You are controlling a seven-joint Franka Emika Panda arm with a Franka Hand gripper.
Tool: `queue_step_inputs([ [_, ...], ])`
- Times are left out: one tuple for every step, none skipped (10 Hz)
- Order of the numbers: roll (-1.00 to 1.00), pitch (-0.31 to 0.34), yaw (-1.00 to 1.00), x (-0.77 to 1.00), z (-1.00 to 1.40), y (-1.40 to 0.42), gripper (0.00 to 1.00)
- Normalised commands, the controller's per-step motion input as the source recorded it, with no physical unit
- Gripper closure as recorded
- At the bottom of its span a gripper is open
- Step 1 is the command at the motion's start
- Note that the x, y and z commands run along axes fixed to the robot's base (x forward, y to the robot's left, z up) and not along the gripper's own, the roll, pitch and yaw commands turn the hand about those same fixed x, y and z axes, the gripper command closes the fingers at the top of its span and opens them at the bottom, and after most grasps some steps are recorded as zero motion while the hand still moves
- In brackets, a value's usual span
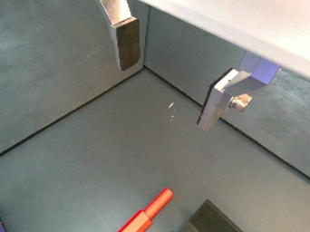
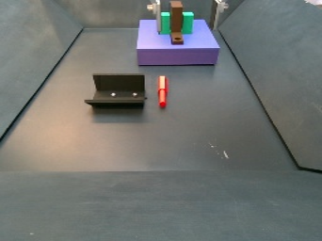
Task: Pick up the red object. Move up. Place the red object on the fixture. Regrasp the red object. Move to above the board. Insert the red object.
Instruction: Pick up the red object.
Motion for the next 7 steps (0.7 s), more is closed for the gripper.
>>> queue_step_inputs([
  [0.09, 0.000, 0.00, 0.01, -0.42, -1.00, 0.00],
  [0.06, -0.019, 0.00, 0.01, -0.50, -1.00, 0.00],
  [0.07, -0.007, 0.00, 0.09, -0.56, -1.00, 0.00],
  [0.07, -0.064, 0.00, 0.00, -0.57, -0.91, 0.00],
  [0.09, -0.079, 0.03, 0.00, -0.59, -0.73, 0.00],
  [0.08, -0.044, 0.03, 0.08, -0.65, -0.58, 0.00],
  [0.11, -0.046, 0.01, 0.02, -0.69, -0.41, 0.00],
])
